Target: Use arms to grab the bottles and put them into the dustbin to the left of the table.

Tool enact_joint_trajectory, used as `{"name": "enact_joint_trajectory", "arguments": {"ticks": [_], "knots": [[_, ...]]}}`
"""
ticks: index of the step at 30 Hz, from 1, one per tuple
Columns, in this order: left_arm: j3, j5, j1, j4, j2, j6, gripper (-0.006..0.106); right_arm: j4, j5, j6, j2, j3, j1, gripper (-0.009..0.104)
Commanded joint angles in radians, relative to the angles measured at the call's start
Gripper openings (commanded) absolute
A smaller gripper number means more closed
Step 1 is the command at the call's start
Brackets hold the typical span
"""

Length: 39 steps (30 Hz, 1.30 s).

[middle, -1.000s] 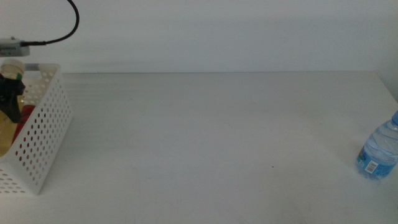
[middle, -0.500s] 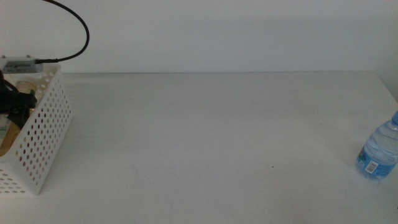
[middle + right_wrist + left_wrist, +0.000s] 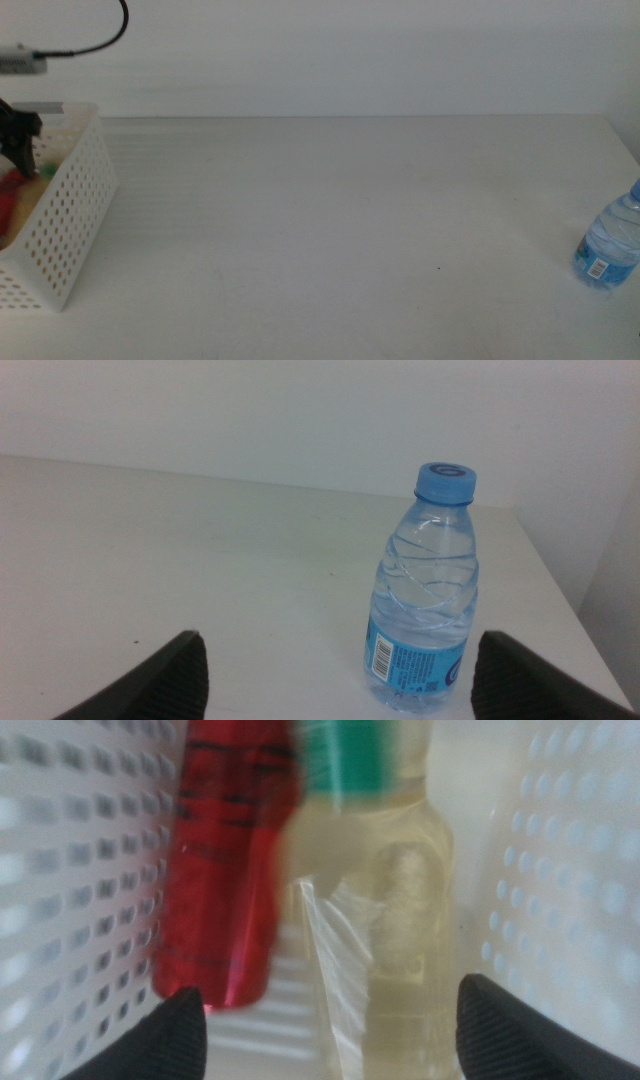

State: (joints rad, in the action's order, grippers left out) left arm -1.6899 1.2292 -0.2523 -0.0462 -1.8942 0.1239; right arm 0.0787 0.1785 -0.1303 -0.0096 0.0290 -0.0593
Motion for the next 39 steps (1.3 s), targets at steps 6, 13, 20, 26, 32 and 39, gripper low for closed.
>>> {"name": "enact_joint_trajectory", "arguments": {"ticks": [6, 13, 20, 26, 32, 39], "knots": [[-0.035, 0.071, 0.063, 0.003, 0.181, -0.022, 0.073, -0.006, -0.077, -0.009, -0.028, -0.009, 0.004, 0.07], [0.017, -0.09, 0.218, 0.046, 0.379, -0.048, 0.069, -0.006, -0.077, -0.009, -0.028, -0.009, 0.004, 0.07], [0.259, -0.419, 0.415, 0.076, 0.618, -0.055, 0.066, -0.006, -0.077, -0.009, -0.028, -0.009, 0.004, 0.07], [0.483, -0.592, 0.573, 0.046, 0.815, -0.057, 0.066, -0.006, -0.077, -0.009, -0.028, -0.009, 0.004, 0.07], [0.598, -0.535, 0.647, 0.145, 0.945, -0.055, 0.066, -0.006, -0.077, -0.009, -0.028, -0.009, 0.004, 0.07], [0.683, -0.386, 0.724, 0.215, 0.993, -0.012, 0.069, -0.006, -0.077, -0.009, -0.028, -0.009, 0.004, 0.07]]}}
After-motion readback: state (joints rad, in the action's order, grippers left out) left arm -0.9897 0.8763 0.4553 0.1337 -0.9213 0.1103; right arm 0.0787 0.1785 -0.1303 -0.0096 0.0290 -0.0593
